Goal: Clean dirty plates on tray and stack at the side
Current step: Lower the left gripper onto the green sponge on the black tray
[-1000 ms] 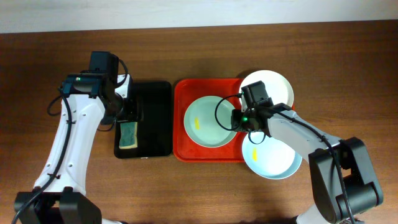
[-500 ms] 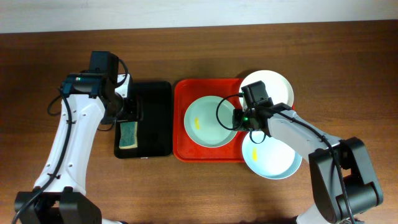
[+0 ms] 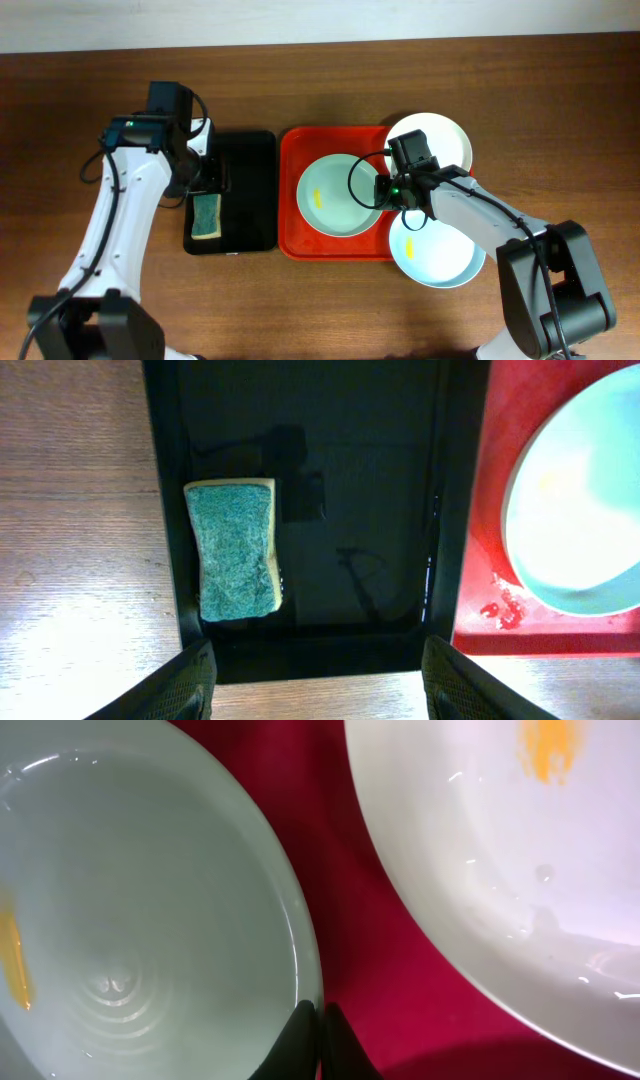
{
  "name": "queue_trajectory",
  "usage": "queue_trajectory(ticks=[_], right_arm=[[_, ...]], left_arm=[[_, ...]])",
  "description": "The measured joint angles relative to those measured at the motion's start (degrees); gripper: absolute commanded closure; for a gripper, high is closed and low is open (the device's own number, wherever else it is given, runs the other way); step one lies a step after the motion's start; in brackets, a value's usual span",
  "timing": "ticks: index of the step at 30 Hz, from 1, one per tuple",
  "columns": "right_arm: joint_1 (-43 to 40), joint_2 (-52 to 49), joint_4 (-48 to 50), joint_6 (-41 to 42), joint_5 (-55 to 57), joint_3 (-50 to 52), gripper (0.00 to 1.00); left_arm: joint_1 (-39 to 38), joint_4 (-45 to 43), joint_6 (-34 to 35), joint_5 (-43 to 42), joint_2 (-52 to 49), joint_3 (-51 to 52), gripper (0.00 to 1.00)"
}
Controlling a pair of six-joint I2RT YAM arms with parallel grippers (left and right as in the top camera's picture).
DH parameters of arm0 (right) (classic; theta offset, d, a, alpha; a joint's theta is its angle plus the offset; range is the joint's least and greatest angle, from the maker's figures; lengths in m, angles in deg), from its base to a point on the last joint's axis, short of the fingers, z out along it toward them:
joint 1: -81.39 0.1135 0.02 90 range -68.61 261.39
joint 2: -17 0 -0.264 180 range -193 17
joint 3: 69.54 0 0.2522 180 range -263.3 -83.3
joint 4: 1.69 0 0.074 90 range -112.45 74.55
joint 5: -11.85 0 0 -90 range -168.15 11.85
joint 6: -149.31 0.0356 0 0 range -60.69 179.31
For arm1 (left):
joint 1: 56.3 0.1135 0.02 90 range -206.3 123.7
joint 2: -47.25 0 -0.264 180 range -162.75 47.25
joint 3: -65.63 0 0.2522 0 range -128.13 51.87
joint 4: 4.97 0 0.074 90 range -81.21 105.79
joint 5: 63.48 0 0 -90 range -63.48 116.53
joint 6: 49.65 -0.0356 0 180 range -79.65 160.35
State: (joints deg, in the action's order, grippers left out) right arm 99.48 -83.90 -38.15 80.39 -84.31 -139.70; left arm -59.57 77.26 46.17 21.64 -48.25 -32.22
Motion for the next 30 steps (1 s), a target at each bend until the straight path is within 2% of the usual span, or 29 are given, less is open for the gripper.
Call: queue_trajectory(ticks=[4,11,14,20,30], right_arm=[[0.0,0.0,0.0,-0.1,0.1,0.0,0.96],[0.0,0.0,0.0,-0.1,0.1,0.0,0.96],[0.0,0.0,0.0,0.0,0.1,0.0,0.96],[0.0,0.0,0.0,-0.1,0.2,0.0,0.96],[0.0,0.0,-0.2,-0.1,0.2,0.0,0.95]], left_arm=[[0.0,0.0,0.0,0.1,-2.5,0.0,0.42],[0.0,2.0,0.0,5.6,-6.3,0.1,0.42],[0.0,2.1,0.2,6.7,-8.2,0.1,0.5],[0.0,2.2,0.3,7.3,-12.4,0.2,0.46],[0.0,0.9,0.3,7.6,-16.0,0.7,0.45]])
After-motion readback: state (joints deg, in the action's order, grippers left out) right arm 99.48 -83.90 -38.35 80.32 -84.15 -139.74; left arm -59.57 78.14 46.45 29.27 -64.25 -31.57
